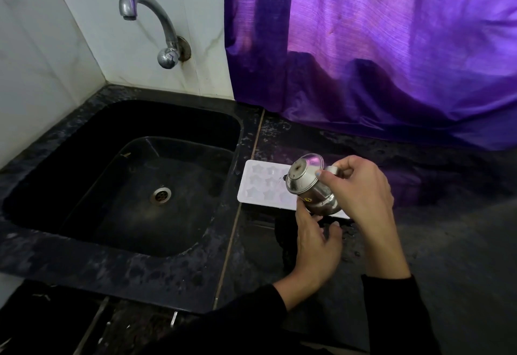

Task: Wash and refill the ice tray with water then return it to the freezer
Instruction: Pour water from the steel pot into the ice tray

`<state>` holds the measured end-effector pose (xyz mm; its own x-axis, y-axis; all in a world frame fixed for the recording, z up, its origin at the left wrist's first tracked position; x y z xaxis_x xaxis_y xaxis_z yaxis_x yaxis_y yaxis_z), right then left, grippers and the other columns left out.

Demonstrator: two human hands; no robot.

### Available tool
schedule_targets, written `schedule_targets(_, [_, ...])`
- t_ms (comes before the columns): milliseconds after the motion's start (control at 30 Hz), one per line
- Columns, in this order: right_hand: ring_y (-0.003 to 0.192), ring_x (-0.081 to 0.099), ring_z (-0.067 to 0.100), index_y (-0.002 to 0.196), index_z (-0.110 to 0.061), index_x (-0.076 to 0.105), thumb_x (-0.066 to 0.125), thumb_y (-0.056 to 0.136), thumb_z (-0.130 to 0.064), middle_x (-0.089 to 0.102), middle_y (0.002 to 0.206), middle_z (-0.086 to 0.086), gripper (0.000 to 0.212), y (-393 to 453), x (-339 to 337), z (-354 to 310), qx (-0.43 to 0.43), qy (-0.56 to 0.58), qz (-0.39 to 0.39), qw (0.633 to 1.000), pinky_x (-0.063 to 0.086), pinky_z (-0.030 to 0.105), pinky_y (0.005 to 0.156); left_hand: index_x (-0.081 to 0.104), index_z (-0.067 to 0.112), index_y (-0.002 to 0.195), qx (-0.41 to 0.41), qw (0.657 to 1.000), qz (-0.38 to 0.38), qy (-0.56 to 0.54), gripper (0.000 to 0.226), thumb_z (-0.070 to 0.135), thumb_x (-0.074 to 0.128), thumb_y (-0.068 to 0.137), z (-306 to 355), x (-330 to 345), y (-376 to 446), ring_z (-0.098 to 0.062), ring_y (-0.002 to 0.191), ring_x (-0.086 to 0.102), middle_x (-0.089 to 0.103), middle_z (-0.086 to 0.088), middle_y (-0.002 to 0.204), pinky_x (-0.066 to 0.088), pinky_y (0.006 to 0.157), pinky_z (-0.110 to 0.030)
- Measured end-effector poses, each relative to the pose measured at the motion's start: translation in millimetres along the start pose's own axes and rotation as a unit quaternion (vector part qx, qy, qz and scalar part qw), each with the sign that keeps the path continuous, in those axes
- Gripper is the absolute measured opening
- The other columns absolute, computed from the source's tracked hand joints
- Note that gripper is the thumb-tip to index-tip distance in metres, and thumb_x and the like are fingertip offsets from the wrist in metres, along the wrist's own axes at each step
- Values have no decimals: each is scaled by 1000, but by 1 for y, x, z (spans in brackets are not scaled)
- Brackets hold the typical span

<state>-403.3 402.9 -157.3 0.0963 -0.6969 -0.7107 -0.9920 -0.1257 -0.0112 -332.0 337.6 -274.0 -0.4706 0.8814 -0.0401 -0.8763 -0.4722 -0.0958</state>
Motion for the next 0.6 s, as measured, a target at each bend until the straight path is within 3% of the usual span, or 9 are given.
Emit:
schedule_targets(200, [87,62,18,83,-26,63,70,79,-44,68,86,-8,20,0,0,2,0,5,1,1000,41,31,70,9,19,150,1,1000,1,-2,78,7,55,89,0,0,0,16,109,42,36,4,142,49,96,-25])
schedule_targets(333, [85,64,17,79,-26,63,71,76,-46,68,81,-9,22,2,-1,8,17,31,2,999,51,39,77,9,21,151,6,1000,-1,1,78,8,55,89,2,-3,-3,20,109,41,35,7,142,47,94,-19])
schedule_targets(433, [82,66,18,73,-26,63,73,72,-44,69,76,-8,21,3,-3,12,27,67,11,997,54,46,81,14,23,150,21,1000,11,13,76,10,56,88,5,-8,-4,12,115,43,36,6,142,46,95,-21])
schedule_targets(600, [77,67,19,73,-24,63,73,71,-39,69,74,-6,19,1,-3,15,35,109,20,993,55,46,79,15,20,149,32,999,24,16,76,22,53,84,9,-18,-3,-2,125,43,32,4,146,45,102,-36])
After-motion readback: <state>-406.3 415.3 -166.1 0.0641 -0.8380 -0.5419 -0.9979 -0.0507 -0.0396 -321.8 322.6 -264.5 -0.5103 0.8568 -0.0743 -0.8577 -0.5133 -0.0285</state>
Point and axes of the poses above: each hand's wrist, its own y-axis towards the middle knuckle, its own x-axis out of the palm, z = x × y, the point moved 9 cm from there along y, towards the middle knuckle
